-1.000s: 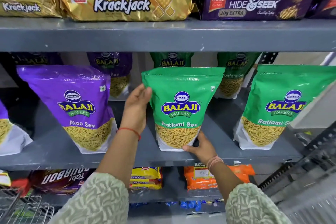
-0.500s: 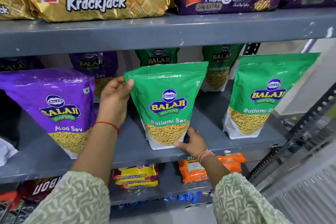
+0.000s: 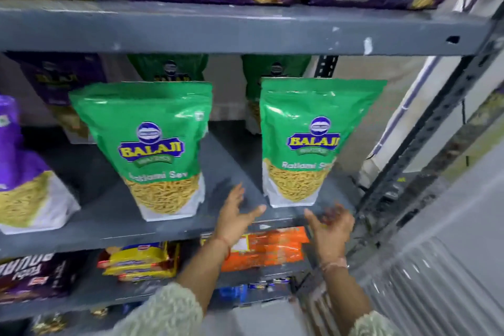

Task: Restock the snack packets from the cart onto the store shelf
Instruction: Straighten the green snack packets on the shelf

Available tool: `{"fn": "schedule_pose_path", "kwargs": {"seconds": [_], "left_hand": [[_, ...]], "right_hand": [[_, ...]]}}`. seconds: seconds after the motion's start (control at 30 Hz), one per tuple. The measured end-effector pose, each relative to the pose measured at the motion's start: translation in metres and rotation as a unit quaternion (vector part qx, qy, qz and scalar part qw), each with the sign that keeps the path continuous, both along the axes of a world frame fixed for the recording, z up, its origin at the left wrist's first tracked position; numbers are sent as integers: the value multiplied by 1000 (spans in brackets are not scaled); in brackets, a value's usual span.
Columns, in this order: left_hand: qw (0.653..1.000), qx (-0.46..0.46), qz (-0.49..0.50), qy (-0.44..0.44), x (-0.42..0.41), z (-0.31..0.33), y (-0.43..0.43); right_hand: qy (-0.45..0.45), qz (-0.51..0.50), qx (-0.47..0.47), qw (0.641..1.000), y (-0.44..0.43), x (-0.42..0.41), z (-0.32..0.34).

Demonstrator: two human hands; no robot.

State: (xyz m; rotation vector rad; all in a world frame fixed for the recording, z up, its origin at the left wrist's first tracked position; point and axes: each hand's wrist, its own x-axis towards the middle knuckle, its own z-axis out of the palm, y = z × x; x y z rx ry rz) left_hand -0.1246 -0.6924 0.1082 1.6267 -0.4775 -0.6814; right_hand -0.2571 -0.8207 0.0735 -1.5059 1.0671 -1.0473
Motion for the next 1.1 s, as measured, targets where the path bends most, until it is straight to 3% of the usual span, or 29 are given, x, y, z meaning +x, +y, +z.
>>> {"fn": "schedule_pose_path", "kwargs": {"seconds": [0.17,0.33,0.57,0.67,0.77,0.87,0.93,1.0,1.1], "left_hand": [[993,63,-87,-56,7,-4,-56],[982,134,-29,-127,2,-25,-67],[980,140,-35,-140,6,-33,-65],[983,105,-20,-147,0,-28,-53],[979,75,49,-183,-11,-22,-5],[926,115,138,-333,-8,-29,74],[898,144,183,-373,8,-32,123],[893,152,239,-350,33,-34,170],[902,120,306,-279,77,-31,233]], "right_hand": [[-4,225,60,972,-64,14,21],[-4,282,55,958,-64,18,2],[37,274,22,961,-62,13,-5],[62,174,-50,982,-37,0,2],[181,62,-175,966,9,-17,-16],[195,162,-211,944,71,2,-30],[183,253,-259,914,113,35,-28],[154,331,-295,883,157,76,-21],[108,430,-277,852,223,140,-9]]}}
